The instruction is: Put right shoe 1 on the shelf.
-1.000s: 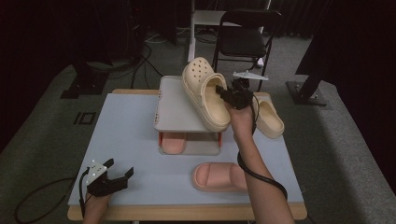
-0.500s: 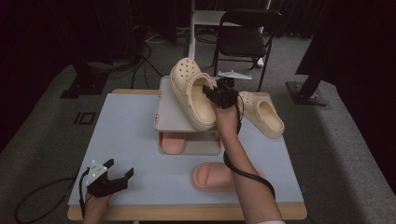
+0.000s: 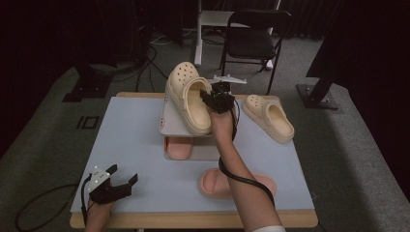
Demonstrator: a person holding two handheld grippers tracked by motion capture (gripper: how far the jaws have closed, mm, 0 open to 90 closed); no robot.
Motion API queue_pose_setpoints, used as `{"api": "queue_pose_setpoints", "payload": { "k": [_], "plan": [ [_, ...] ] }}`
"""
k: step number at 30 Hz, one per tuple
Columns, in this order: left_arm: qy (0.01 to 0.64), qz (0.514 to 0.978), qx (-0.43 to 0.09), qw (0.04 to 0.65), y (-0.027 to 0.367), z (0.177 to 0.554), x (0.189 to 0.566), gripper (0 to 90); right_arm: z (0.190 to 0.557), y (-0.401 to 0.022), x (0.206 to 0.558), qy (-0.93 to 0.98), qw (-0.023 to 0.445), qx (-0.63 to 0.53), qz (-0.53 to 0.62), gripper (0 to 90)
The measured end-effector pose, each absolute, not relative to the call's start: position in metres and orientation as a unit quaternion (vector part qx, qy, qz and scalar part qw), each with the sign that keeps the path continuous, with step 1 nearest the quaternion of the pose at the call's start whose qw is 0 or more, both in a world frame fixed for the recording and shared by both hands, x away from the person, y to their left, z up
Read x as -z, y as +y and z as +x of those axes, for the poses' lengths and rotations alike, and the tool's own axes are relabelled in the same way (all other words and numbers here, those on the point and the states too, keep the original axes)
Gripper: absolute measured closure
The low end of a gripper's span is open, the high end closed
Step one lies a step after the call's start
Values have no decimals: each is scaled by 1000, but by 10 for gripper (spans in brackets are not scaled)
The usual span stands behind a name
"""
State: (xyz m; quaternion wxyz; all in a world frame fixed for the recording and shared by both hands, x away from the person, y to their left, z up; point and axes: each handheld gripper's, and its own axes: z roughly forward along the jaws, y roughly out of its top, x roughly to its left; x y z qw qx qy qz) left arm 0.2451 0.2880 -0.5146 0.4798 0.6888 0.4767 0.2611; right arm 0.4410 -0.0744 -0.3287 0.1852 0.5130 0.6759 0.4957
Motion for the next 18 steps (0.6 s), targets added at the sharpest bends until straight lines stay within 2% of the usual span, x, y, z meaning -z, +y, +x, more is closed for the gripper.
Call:
{"api": "queue_pose_setpoints", "payload": {
  "k": [18],
  "plan": [
    [475,687,-261,483,290,244,515,82,456,-50,337,659,193,-473,552,772]
  ]
}}
